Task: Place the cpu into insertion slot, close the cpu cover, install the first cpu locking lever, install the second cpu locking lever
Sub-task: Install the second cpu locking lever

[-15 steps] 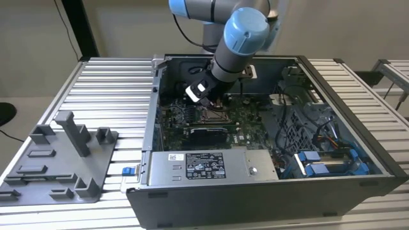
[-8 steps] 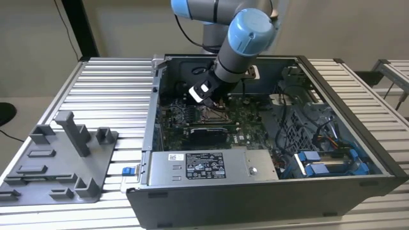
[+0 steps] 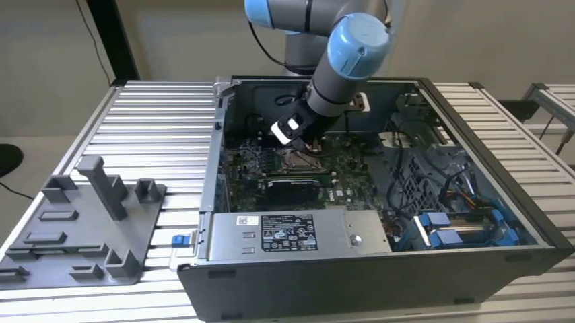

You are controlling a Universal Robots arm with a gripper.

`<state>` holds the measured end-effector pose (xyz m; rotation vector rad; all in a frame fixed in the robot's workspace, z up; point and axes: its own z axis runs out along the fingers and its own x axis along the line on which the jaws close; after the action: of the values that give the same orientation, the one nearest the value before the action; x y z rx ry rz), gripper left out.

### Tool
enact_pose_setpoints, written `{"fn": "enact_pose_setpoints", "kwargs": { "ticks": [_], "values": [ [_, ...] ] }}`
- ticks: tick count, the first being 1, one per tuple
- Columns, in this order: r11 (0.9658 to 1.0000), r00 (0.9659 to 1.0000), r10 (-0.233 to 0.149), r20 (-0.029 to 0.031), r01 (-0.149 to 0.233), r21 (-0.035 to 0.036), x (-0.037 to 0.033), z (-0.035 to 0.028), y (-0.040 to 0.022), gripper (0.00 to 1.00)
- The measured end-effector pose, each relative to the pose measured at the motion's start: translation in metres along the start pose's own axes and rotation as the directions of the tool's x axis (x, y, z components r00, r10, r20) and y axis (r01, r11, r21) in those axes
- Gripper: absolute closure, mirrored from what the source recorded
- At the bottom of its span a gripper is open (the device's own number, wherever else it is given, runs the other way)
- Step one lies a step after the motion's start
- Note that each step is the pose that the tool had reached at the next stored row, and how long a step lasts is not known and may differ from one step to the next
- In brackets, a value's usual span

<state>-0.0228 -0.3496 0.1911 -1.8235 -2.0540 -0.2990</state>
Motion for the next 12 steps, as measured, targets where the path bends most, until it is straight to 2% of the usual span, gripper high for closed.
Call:
{"fn": "enact_pose_setpoints", "kwargs": {
  "ticks": [5, 12],
  "values": [
    [1.0, 1.0, 0.0, -0.0001, 0.0, 0.0002, -0.0009, 0.0002, 0.0047, 1.0],
    [1.0, 1.0, 0.002, -0.001, -0.002, -0.0006, -0.0027, 0.0022, 0.0055, 1.0]
  ]
}}
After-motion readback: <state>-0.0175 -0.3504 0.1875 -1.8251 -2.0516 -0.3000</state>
